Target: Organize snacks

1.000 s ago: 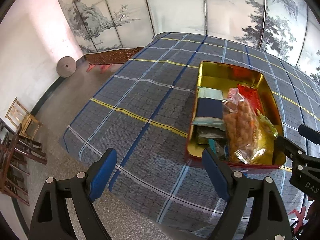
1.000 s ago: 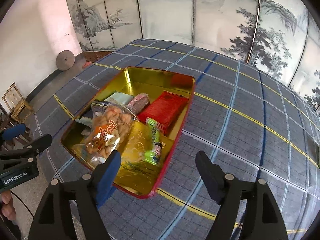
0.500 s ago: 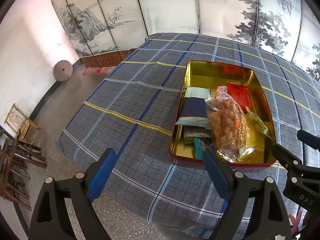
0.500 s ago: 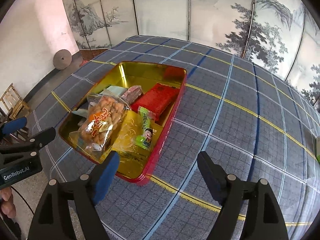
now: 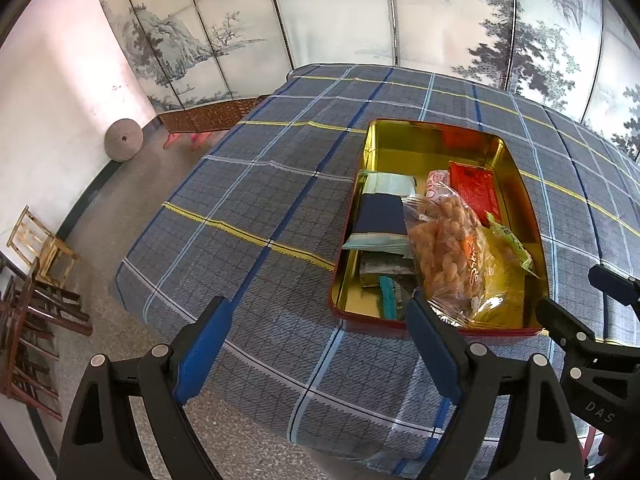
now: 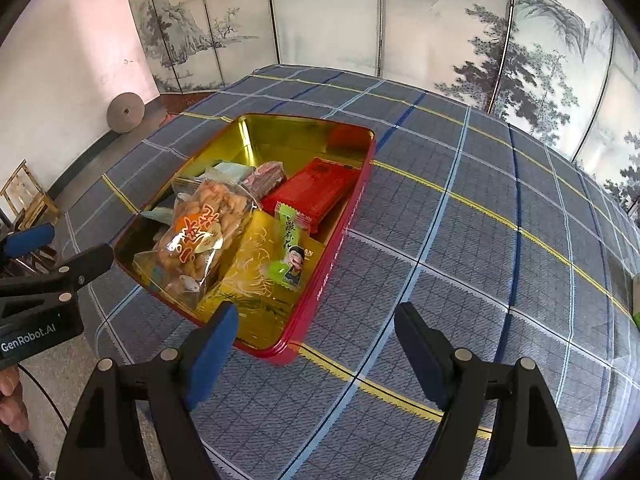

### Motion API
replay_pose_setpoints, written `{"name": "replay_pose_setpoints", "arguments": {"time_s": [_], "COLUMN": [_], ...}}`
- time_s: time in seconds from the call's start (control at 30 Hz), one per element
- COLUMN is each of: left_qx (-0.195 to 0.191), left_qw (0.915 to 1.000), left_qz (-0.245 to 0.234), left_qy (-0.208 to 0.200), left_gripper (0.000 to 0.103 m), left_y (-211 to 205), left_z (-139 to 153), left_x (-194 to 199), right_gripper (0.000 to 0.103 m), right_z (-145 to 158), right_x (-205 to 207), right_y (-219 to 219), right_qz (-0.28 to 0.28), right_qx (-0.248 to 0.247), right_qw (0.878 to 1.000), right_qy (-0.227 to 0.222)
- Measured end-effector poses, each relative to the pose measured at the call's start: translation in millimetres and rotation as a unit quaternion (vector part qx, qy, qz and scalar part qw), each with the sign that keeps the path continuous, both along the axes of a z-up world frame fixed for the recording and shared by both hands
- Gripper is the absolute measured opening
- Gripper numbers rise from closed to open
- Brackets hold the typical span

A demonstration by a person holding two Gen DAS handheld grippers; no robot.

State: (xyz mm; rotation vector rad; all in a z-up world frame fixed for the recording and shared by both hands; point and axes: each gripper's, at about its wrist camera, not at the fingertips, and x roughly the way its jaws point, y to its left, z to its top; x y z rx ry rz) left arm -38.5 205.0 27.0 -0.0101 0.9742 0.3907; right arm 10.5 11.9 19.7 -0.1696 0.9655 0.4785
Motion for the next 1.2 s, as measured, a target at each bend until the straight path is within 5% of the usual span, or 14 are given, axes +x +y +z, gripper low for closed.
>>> {"name": "replay_pose_setpoints", "arguments": {"time_s": [1.2], "left_qx": [-0.015], "left_qw": [0.9998], "left_qz": [-0.011], "left_qy": [-0.001], "left_gripper": [0.087], "left_y": [-6.5], "left_z": [-3.7], "left_x": [-1.4], "right_gripper": [0.082], "right_z": [-6.4], "right_x": [-1.5], "right_y": [8.1], "right_qz": [0.006], "right_qx": [-0.016], "right_qw": [1.000], "right_qy": [0.004]}}
